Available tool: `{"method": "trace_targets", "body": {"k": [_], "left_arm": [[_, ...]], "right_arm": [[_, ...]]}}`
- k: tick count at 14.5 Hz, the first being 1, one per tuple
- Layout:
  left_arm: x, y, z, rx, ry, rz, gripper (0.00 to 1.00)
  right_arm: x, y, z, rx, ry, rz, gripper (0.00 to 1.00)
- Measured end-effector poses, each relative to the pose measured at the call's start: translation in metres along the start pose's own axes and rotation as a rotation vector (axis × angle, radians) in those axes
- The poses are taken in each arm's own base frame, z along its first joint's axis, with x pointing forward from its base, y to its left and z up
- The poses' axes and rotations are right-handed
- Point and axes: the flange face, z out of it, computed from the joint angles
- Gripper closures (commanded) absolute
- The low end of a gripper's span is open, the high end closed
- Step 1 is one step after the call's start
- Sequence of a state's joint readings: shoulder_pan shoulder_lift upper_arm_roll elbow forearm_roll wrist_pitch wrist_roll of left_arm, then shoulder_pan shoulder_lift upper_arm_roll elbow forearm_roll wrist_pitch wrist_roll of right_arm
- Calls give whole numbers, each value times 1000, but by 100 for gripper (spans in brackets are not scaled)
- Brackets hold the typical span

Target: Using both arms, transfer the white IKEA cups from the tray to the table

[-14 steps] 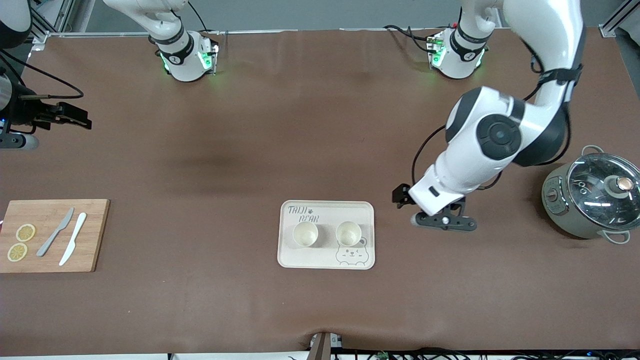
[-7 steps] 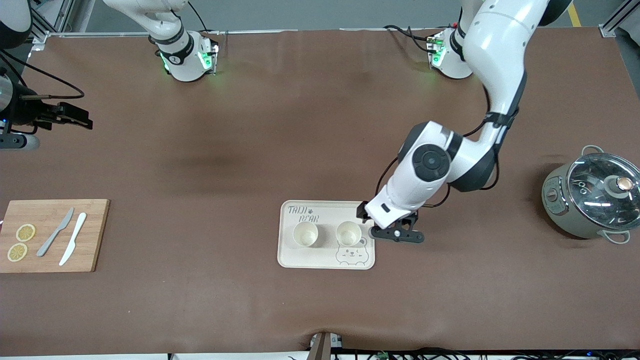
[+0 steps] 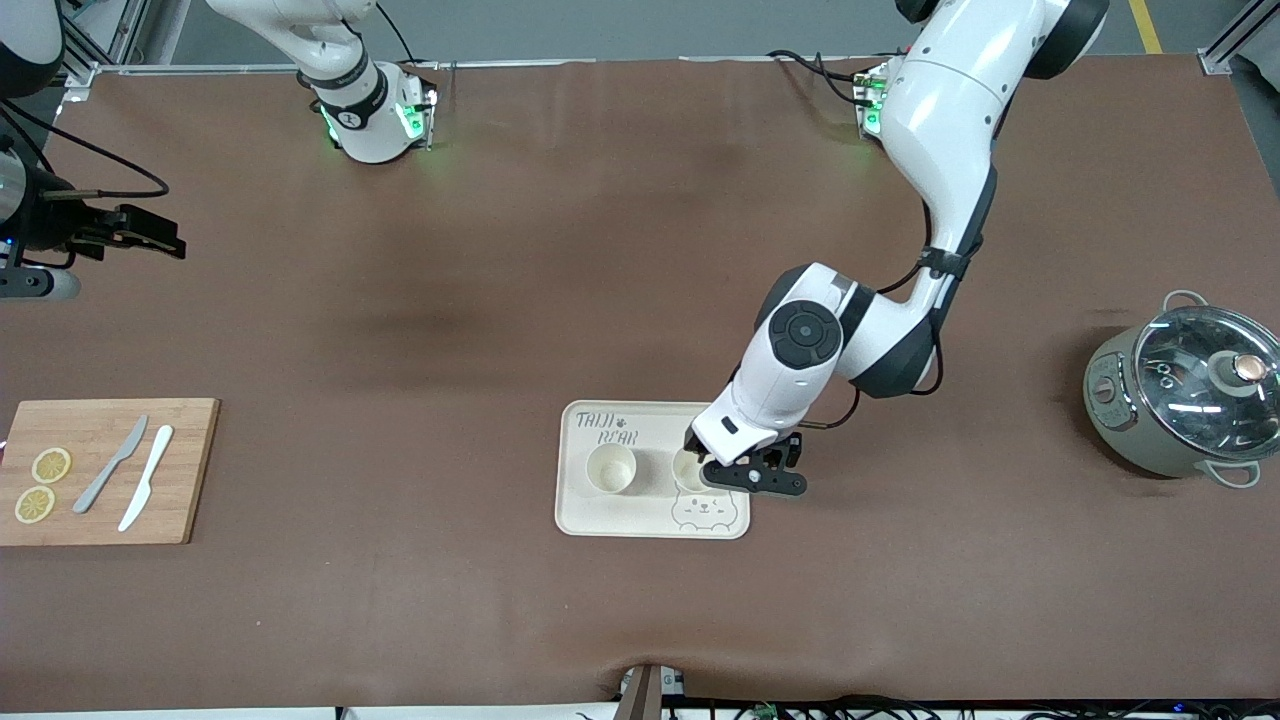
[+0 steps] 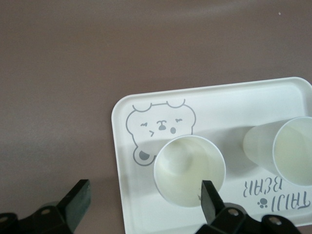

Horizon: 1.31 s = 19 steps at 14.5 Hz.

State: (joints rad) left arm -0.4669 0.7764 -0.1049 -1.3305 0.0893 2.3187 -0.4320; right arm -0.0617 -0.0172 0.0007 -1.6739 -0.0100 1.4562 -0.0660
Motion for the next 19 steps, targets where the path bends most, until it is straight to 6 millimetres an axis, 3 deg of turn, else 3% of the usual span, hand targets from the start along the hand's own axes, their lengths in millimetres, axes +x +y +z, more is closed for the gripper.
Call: {"method": "trace_targets", "body": {"k": [5,11,13,16,17,18,19], "left_arm": [[-4,-4,33,-1,3,-1,0],[-7,-7,58,-11,20,-2,0],[-7,-9,64,-11,28,-4,0],[-6,-11,69,-22,56,-6,0],[-6,-11,71,-23,59,-6,24],[-6,-11,71,-25,61,-13,99],[-6,-10,71,-31,61,-48,100]], "right_arm": [[0,0,0,0,0,0,0],[4,-4,-4,2,38,0,0],[8,-20,-7,17,63,26,0],[16,-65,-13,57,80,91,0],[21,-81,-14,65,80,112,0],[28,-96,-10,72,73,134,0],[38,-113,-5,83,69,161,0]]}}
